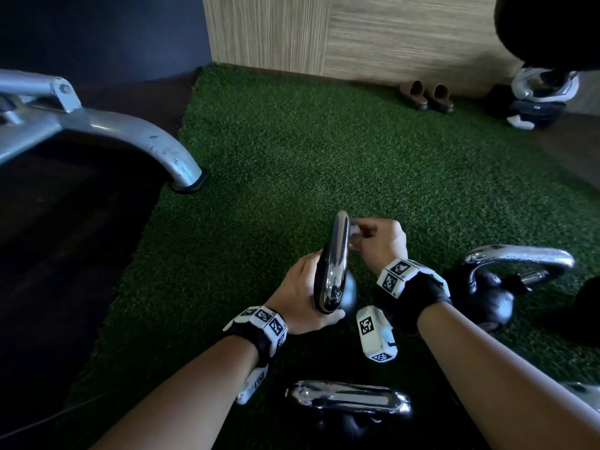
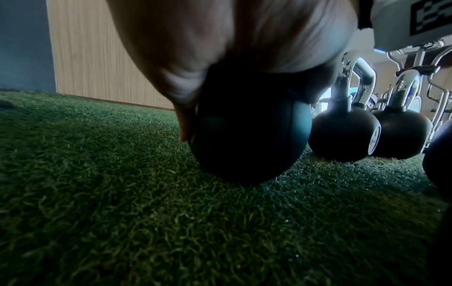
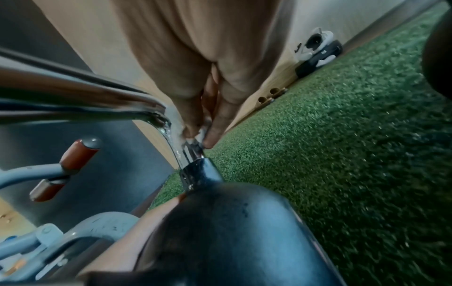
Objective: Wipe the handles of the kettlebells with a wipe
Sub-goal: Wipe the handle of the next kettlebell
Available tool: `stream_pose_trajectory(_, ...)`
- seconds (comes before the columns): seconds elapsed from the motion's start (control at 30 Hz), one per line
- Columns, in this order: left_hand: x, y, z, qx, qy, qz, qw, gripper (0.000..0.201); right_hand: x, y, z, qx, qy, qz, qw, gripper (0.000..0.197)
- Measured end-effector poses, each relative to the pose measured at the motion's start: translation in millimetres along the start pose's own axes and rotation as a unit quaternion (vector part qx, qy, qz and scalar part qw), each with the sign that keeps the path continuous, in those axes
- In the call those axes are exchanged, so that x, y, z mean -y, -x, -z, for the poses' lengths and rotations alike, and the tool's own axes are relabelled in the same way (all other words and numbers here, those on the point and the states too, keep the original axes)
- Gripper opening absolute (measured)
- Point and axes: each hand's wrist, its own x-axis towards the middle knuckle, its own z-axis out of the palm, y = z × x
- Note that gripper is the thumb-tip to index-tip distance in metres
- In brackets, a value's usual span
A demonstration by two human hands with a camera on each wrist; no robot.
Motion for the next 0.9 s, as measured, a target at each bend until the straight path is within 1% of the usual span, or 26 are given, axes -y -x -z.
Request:
stream_pose_trajectory(0.1, 0, -2, -1, 0.002, -0.006, 0.002, 1.0, 0.111, 0, 1, 3, 0.061, -0.02, -0.025, 0.998, 0.031)
stream_pose_trajectory(0.13, 1, -3, -1, 0.005, -0.002, 0.011, 1.0, 0.113, 3, 0, 5, 0.069, -0.014, -0.024, 0.997, 0.03)
stream_pose_trajectory(0.17, 3, -3, -1, 0.007, 0.005, 0.019, 1.0, 0.115, 6, -1, 7, 0.059, -0.007, -0.014, 0.998, 0.029)
stream_pose_trajectory(0.27, 5, -3, 1, 0.014, 0.029, 0.048, 0.998, 0.115, 17, 0, 11, -0.016, 0.004, 0.058, 0.998, 0.023)
stream_pose_trajectory(0.33, 4, -3, 3, 0.021, 0.028, 0.051, 0.998, 0.112, 23, 4, 14, -0.023, 0.022, 0.095, 0.995, 0.024)
stream_pose_trajectory(0.4, 5, -5, 4, 0.028, 0.018, 0.054, 0.998, 0.113, 26, 4, 18, -0.002, 0.039, 0.112, 0.993, 0.027)
stream_pose_trajectory(0.57, 11, -12, 5, 0.06, -0.003, 0.075, 0.995, 0.12, 34, -2, 24, 0.02, 0.044, 0.133, 0.99, 0.032)
stream_pose_trajectory(0.63, 10, -12, 9, 0.065, 0.015, 0.081, 0.995, 0.116, 39, 6, 29, 0.043, 0.052, 0.174, 0.982, 0.031)
stream_pose_trajectory(0.73, 14, -13, 13, 0.073, 0.04, 0.097, 0.992, 0.116, 47, 23, 38, 0.103, 0.078, 0.228, 0.965, 0.029)
stream_pose_trajectory(0.8, 16, -16, 12, 0.073, 0.043, 0.101, 0.991, 0.12, 51, 26, 42, 0.123, 0.072, 0.224, 0.964, 0.027)
stream_pose_trajectory(0.9, 18, -19, 11, 0.081, 0.039, 0.115, 0.989, 0.121, 53, 19, 44, 0.136, 0.021, 0.152, 0.979, 0.023)
